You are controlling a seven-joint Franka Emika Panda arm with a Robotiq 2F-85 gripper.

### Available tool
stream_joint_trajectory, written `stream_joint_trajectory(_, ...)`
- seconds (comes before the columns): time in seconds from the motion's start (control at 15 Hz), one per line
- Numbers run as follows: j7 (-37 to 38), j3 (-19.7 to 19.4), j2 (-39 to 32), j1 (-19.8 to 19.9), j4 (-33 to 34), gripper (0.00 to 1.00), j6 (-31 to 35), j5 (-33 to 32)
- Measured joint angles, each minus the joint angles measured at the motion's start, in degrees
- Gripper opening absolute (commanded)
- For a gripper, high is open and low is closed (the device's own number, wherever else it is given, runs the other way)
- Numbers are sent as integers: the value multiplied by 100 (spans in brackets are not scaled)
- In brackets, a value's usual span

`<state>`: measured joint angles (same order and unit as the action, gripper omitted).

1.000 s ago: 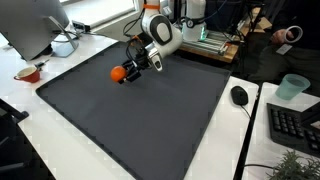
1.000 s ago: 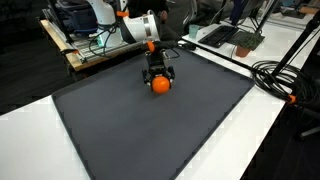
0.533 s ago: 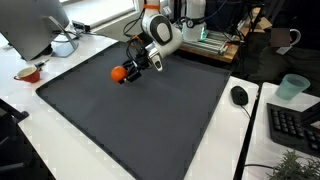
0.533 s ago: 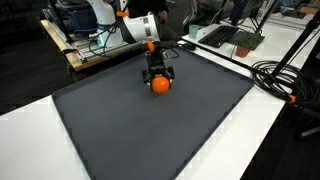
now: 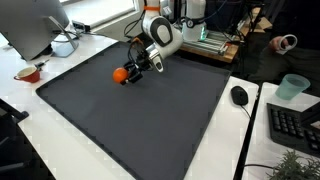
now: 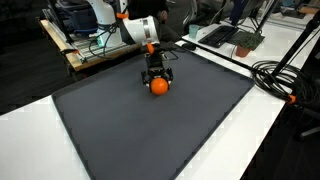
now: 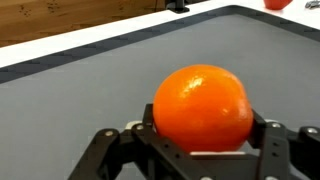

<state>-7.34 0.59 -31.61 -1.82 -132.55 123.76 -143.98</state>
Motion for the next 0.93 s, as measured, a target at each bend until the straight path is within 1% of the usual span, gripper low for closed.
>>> stream_joint_trajectory(0.6,-8,-6,-215,37,82,56,226,0)
stream_joint_trajectory(0.67,-8,-7,-231,45,98,83,268,0)
stream_joint_trajectory(0.73,-11,-8,-244,54,113,91,304,0)
stream_joint_trajectory(0.8,-14,-8,-254,64,125,89,339,0)
stream_joint_trajectory(0.87,-18,-9,-255,73,135,95,376,0)
stream_joint_trajectory(0.93,-21,-11,-255,80,151,98,409,0)
